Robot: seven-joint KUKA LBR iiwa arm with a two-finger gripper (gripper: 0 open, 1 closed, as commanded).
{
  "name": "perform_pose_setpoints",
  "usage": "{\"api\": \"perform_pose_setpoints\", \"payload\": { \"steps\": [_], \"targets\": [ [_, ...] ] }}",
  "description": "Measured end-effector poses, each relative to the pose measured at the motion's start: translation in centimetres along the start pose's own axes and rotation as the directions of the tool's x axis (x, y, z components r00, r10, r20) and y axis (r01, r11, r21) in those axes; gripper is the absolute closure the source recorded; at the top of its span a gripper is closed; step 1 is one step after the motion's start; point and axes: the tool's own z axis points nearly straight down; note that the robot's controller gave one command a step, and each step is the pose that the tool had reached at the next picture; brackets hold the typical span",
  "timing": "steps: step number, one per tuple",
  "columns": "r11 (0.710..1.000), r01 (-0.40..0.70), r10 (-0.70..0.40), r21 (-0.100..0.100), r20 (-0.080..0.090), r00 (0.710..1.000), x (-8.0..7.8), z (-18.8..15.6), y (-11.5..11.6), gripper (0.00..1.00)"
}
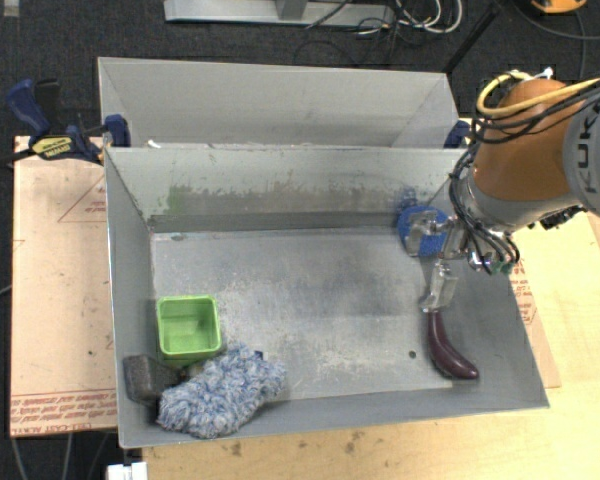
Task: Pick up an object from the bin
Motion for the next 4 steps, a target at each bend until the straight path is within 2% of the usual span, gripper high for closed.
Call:
{"api": "perform_pose_setpoints", "payload": {
  "steps": [1, 4],
  "targets": [
    [1.0, 0.002, -0.002, 0.001, 0.007, 1.0, -0.17, -0.47, 0.04, 0.0],
    [1.0, 0.004, -0.004, 0.001, 0.008, 1.0, -0.18, -0.47, 0.07, 0.0]
  ]
}}
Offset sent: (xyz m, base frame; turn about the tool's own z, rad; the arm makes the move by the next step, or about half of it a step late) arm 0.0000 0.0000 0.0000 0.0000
